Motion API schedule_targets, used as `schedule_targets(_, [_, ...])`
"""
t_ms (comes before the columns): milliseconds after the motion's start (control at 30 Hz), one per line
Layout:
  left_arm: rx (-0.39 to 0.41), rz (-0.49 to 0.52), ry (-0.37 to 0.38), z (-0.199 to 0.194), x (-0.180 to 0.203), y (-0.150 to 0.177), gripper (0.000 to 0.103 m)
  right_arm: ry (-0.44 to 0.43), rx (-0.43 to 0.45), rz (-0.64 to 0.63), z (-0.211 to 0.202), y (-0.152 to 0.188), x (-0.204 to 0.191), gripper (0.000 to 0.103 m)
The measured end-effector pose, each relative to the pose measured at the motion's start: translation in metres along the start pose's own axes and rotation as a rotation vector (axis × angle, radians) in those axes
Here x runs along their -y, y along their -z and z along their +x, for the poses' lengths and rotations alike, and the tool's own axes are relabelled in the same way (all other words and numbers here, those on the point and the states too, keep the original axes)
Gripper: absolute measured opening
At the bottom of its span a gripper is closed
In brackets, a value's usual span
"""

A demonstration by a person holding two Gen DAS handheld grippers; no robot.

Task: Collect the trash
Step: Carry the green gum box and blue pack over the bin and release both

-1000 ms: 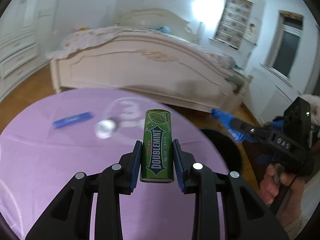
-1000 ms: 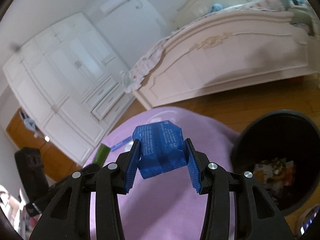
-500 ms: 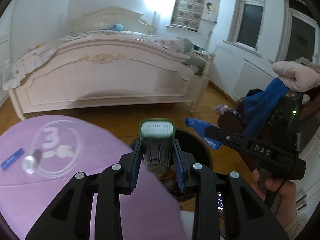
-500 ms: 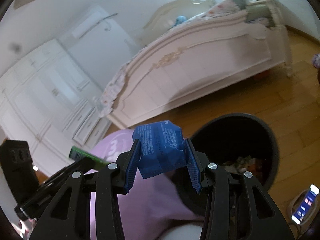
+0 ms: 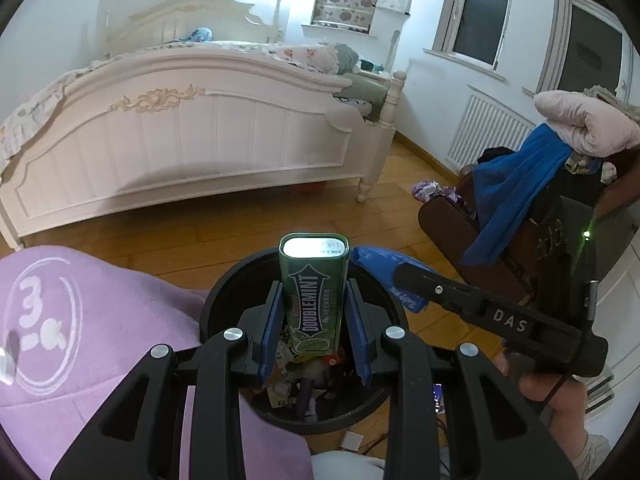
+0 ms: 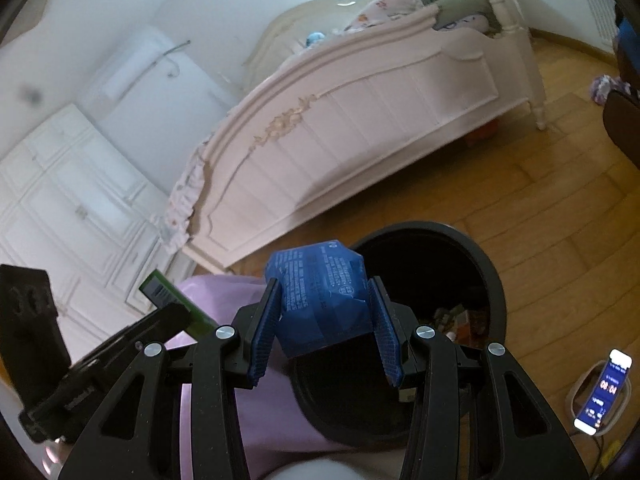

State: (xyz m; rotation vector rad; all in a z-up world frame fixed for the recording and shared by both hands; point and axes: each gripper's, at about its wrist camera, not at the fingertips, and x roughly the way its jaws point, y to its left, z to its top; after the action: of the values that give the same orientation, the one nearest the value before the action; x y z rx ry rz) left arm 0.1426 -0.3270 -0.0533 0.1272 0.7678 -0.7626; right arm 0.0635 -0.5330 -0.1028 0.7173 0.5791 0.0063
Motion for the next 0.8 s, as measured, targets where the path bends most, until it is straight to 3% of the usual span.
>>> schedule_targets(200, [-0.021,0.033,0.014,0.012,0.009,-0.003,0.031,0.031,0.001,0.033,0.011,-0.003,0.014,0.046])
schedule_targets(267, [-0.032,0.055,0.004,0.015,0.014,-0.004,0.033,0.045,-0.002,0.054,0.012,-0.002,0.019,0.069])
schedule_targets(333, [-0.024,0.072,-0.016,0.013,0.017,-0.006,0.036,0.037,0.012,0.081,0.008,0.0,0.022,0.074])
schedule_targets(433, [-0.004,0.077,-0.042,0.005,0.018,-0.008,0.067,0.044,0.006,0.068,0.005,0.002,0.02,0.074])
schedule_targets(467, [0.016,0.081,-0.054,0.0,0.018,-0.008,0.07,0.041,0.004,0.067,0.005,0.002,0.019,0.074])
schedule_targets(800, [0.082,0.066,-0.105,-0.046,-0.007,-0.003,0.07,0.013,-0.028,-0.029,0.008,0.01,-0.032,0.074])
